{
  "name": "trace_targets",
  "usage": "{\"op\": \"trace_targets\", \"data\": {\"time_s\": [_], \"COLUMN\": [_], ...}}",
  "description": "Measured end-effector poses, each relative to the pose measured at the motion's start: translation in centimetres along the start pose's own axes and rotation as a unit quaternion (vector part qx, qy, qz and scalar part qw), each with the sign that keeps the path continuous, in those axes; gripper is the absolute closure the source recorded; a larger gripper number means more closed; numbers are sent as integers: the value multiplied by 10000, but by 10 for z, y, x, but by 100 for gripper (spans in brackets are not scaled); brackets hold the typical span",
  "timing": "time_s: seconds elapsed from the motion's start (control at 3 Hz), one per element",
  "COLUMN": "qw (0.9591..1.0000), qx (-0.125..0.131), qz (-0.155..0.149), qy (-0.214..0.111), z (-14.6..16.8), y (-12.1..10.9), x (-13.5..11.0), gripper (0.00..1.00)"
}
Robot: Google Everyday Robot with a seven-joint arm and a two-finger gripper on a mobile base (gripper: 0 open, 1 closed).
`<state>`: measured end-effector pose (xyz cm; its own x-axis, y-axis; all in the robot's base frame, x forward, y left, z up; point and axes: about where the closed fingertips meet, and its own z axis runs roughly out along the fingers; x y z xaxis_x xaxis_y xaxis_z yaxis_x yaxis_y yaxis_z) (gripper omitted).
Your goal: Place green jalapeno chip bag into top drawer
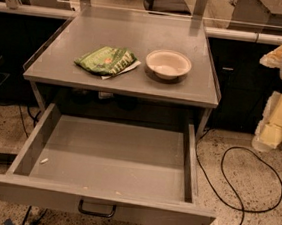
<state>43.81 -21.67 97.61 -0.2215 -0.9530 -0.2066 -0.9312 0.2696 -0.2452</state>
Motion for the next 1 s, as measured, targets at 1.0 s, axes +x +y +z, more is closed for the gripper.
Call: {"op": "trace_targets", "data": {"time_s": [1.0], "qw": [9992], "qx": [383], "qz": [12], "qy": [-77], "z": [14], "y": [-43], "x": [-73], "gripper": [0]}}
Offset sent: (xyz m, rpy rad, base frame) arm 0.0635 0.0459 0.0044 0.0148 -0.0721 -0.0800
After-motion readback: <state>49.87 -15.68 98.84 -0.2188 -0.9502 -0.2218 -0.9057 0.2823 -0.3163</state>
